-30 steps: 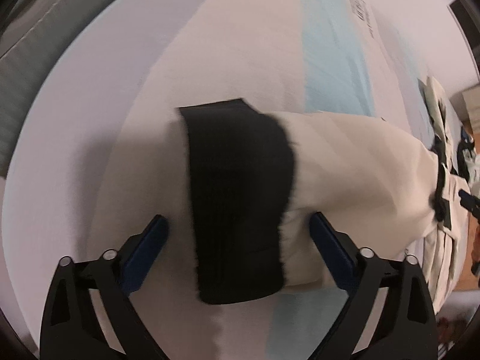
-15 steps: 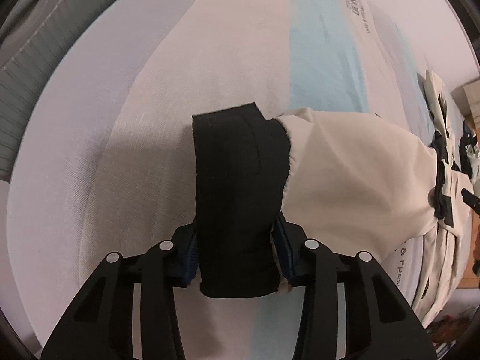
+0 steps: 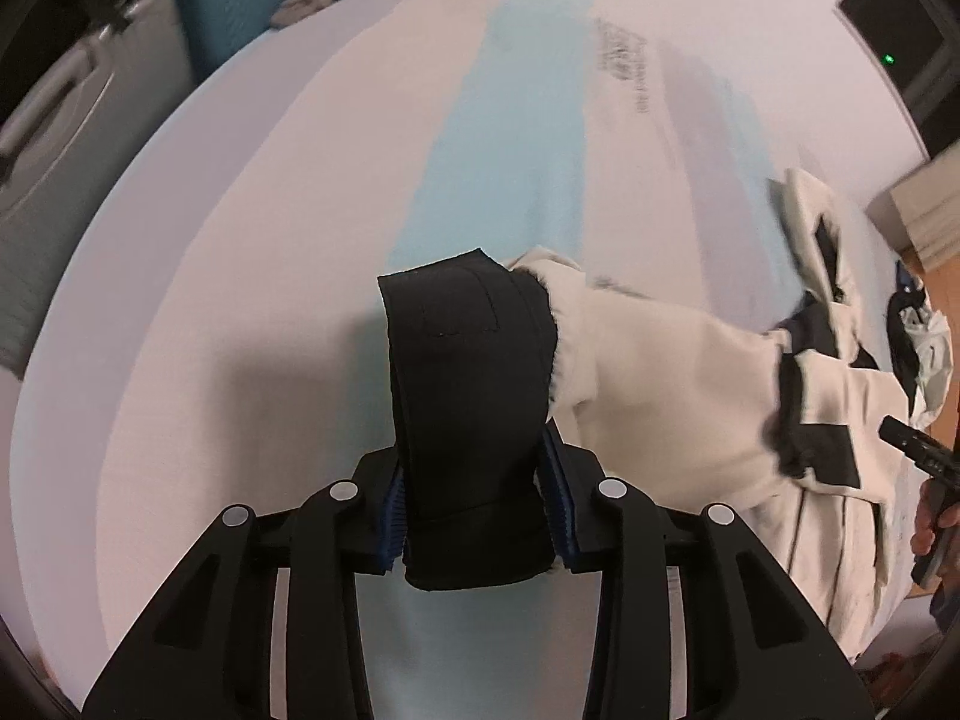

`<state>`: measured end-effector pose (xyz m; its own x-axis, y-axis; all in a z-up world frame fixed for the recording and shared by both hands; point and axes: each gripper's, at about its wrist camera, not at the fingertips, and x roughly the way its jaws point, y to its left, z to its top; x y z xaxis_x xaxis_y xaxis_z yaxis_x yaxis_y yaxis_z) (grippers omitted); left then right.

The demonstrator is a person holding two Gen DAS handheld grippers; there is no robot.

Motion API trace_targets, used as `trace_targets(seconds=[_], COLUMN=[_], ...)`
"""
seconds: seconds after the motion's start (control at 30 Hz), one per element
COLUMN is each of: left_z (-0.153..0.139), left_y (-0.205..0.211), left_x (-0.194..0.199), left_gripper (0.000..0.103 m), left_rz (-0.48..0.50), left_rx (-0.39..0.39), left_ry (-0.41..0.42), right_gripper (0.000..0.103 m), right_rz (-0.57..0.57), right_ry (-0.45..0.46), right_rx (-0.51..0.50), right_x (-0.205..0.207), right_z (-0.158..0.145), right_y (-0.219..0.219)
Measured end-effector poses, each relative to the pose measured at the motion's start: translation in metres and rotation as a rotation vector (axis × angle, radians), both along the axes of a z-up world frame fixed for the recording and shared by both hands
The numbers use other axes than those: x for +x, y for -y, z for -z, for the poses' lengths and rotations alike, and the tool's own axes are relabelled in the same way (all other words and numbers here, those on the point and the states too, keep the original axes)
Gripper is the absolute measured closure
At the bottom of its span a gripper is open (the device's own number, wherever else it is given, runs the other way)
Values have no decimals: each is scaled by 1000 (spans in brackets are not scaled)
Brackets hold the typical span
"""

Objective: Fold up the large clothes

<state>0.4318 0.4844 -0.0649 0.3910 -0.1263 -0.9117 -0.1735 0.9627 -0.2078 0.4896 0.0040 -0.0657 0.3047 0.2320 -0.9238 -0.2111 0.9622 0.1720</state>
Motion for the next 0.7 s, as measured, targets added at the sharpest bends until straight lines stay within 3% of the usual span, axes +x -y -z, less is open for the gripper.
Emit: trace_targets(seconds=[0.43, 0.7], left_z=[-19, -33], left_y=[176, 264], left_x=[28, 38], left_gripper=[68, 74], left_rz=[104, 102], left_rx=[16, 50], left_ry=[16, 20], right_gripper=[9, 8], right_rz=[108, 103], right_ry=[59, 114], right_rx=[-18, -84], right_x=[-8, -11], right_z=[-3, -10], right_y=[109, 181])
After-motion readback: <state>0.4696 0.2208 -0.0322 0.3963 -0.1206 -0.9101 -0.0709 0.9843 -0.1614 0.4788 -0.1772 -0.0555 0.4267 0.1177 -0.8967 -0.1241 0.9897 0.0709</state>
